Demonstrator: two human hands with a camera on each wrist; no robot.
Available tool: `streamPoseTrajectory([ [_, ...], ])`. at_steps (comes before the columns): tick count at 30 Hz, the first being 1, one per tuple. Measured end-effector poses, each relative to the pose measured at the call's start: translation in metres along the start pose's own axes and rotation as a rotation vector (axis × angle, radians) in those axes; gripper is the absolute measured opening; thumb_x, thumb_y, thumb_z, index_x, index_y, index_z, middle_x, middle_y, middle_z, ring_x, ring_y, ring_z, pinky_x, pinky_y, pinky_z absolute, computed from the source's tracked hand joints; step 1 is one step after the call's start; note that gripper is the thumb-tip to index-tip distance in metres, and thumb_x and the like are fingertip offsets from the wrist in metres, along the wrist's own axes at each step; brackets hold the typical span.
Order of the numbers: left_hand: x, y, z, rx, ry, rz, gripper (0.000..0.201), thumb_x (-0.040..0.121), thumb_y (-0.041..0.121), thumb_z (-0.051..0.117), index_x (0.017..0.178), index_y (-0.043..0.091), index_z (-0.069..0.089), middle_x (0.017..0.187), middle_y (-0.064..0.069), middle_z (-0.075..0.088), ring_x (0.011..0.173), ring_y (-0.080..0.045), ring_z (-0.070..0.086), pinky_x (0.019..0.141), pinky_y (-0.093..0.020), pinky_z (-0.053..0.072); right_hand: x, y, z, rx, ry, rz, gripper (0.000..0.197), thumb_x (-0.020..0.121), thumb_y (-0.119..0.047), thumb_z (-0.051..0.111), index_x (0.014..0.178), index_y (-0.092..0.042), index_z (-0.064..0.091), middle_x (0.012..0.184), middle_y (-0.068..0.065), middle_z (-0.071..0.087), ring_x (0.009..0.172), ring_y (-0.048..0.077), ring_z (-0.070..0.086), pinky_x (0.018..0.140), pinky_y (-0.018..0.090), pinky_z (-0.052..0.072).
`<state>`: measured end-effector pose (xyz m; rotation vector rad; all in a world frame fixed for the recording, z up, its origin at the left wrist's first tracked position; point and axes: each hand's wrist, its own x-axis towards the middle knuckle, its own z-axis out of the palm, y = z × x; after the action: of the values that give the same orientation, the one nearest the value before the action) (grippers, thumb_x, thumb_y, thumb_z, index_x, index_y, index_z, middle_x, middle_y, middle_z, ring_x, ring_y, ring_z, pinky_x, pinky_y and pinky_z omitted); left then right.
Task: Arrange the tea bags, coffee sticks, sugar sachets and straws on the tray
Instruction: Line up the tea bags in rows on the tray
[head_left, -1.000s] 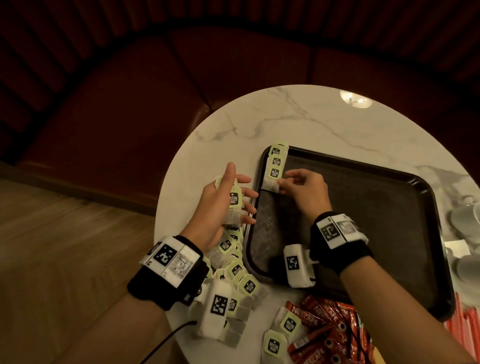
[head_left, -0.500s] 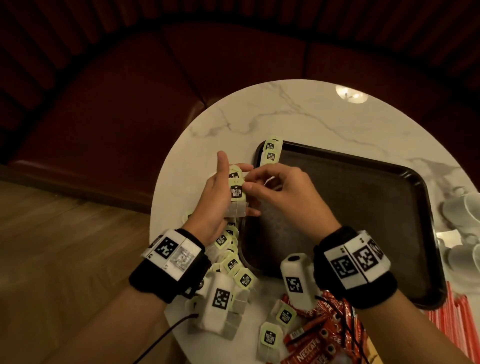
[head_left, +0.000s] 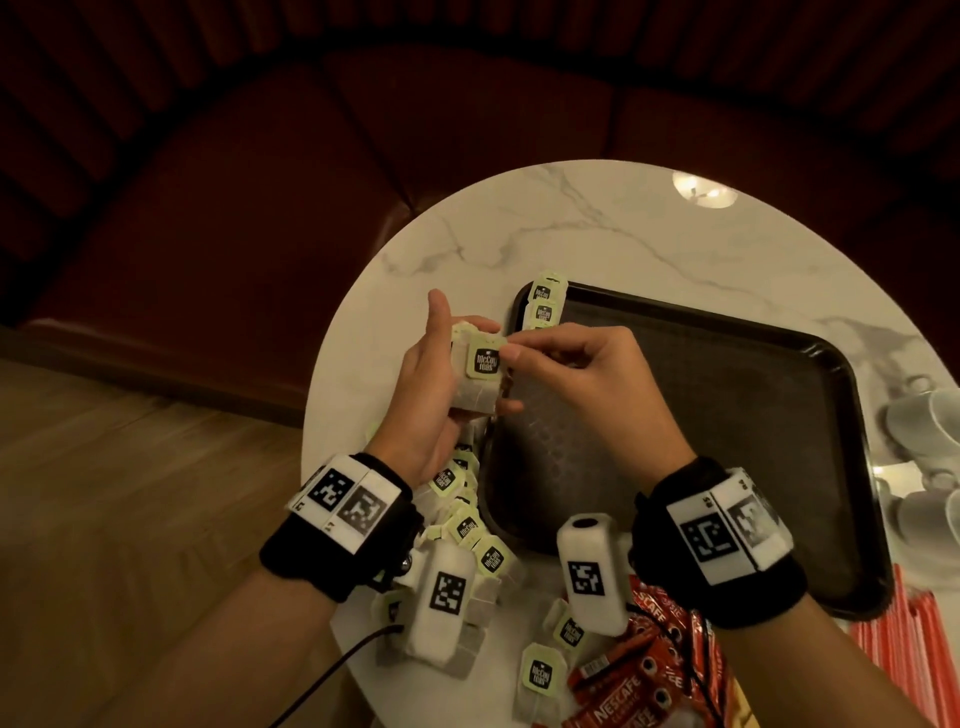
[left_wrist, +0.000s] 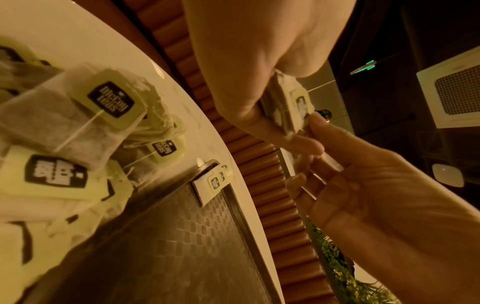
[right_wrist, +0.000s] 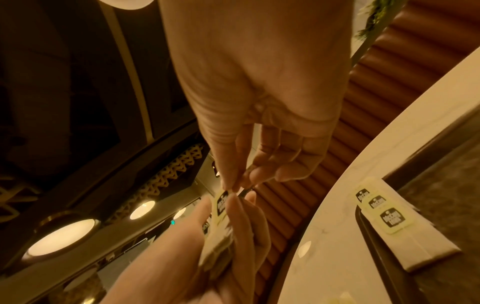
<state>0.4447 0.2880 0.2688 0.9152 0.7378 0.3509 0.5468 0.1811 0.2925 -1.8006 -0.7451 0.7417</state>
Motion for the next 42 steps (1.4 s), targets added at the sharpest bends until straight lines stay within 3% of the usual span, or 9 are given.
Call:
streamPoseTrajectory([
  [4, 0.0, -0.001, -0.003, -0.029, -0.011, 0.001, 0.062, 0.088, 0.059, 0.041, 0.118, 0.008, 0.059, 0.097, -0.01, 0.071, 0.083, -0.017, 0.072, 0.063, -0.033, 0.059, 0.003, -0.004, -0.01, 0.096, 0.009, -0.03, 0.01, 0.091, -0.018, 0.067, 0.098, -0.016, 0.074, 0.086, -0.007, 0.073, 0.077, 0.0, 0.064, 0.071, 0.019, 0.051],
  [6, 0.001, -0.001, -0.003, -0.018, 0.003, 0.033, 0.053, 0.091, 0.052, 0.046, 0.115, 0.006, 0.058, 0.107, -0.015, 0.069, 0.09, -0.023, 0.071, 0.065, -0.032, 0.059, 0.003, -0.005, -0.014, 0.148, 0.042, -0.04, 0.011, 0.092, -0.017, 0.065, 0.099, -0.013, 0.072, 0.088, -0.002, 0.074, 0.073, 0.0, 0.063, 0.069, 0.018, 0.051],
  [11, 0.002, -0.003, -0.003, 0.092, 0.016, 0.145, 0.024, 0.085, 0.035, 0.061, 0.098, 0.015, 0.063, 0.076, 0.0, 0.064, 0.058, -0.008, 0.058, 0.045, -0.019, 0.042, 0.003, -0.007, -0.022, 0.115, 0.13, -0.121, 0.015, 0.093, -0.015, 0.064, 0.104, -0.008, 0.072, 0.093, 0.002, 0.073, 0.075, -0.004, 0.061, 0.069, 0.014, 0.049],
  [17, 0.003, -0.006, -0.005, 0.14, -0.046, 0.209, 0.019, 0.085, 0.006, 0.068, 0.104, 0.007, 0.067, 0.065, 0.001, 0.06, 0.057, -0.008, 0.05, 0.042, -0.018, 0.037, 0.004, -0.008, -0.024, 0.057, 0.135, -0.173, 0.011, 0.094, -0.016, 0.064, 0.103, -0.013, 0.07, 0.089, -0.006, 0.07, 0.076, -0.003, 0.062, 0.07, 0.013, 0.049],
  [23, 0.002, -0.005, 0.0, 0.06, -0.037, 0.184, 0.022, 0.083, 0.006, 0.069, 0.104, 0.011, 0.063, 0.07, 0.003, 0.064, 0.057, -0.009, 0.052, 0.041, -0.018, 0.037, 0.003, 0.003, -0.019, 0.013, -0.002, -0.101, 0.022, 0.089, -0.021, 0.07, 0.111, -0.019, 0.068, 0.106, -0.001, 0.072, 0.096, 0.016, 0.068, 0.078, 0.026, 0.056],
  [27, 0.001, -0.004, 0.002, 0.029, -0.056, 0.165, 0.018, 0.079, 0.014, 0.069, 0.097, 0.017, 0.067, 0.073, -0.006, 0.062, 0.058, -0.01, 0.054, 0.042, -0.018, 0.039, 0.003, 0.007, -0.018, 0.065, 0.05, -0.106, 0.021, 0.089, -0.015, 0.069, 0.11, -0.013, 0.071, 0.102, -0.001, 0.074, 0.092, 0.015, 0.069, 0.079, 0.027, 0.056],
  [33, 0.001, -0.004, 0.0, 0.024, -0.045, 0.158, 0.017, 0.088, 0.005, 0.063, 0.103, 0.012, 0.067, 0.068, 0.003, 0.062, 0.061, -0.007, 0.053, 0.045, -0.018, 0.038, 0.002, 0.008, -0.022, 0.085, 0.012, -0.099, 0.021, 0.088, -0.014, 0.069, 0.11, -0.012, 0.072, 0.104, -0.002, 0.074, 0.09, 0.006, 0.068, 0.079, 0.021, 0.054],
  [37, 0.001, -0.004, 0.001, 0.032, -0.022, 0.161, 0.013, 0.083, 0.019, 0.066, 0.096, 0.015, 0.069, 0.075, -0.003, 0.063, 0.063, -0.01, 0.053, 0.045, -0.019, 0.037, 0.005, 0.014, -0.021, 0.155, 0.063, -0.072, 0.021, 0.089, -0.011, 0.069, 0.11, -0.011, 0.072, 0.107, 0.001, 0.074, 0.093, 0.008, 0.068, 0.078, 0.021, 0.054],
  [42, 0.005, -0.005, -0.005, 0.041, 0.094, 0.087, 0.032, 0.094, 0.028, 0.06, 0.122, 0.016, 0.055, 0.1, -0.005, 0.063, 0.065, -0.012, 0.058, 0.049, -0.022, 0.04, 0.011, 0.04, -0.023, 0.146, 0.107, 0.058, 0.02, 0.09, -0.016, 0.069, 0.109, -0.014, 0.073, 0.105, -0.006, 0.075, 0.098, 0.007, 0.069, 0.078, 0.021, 0.054],
])
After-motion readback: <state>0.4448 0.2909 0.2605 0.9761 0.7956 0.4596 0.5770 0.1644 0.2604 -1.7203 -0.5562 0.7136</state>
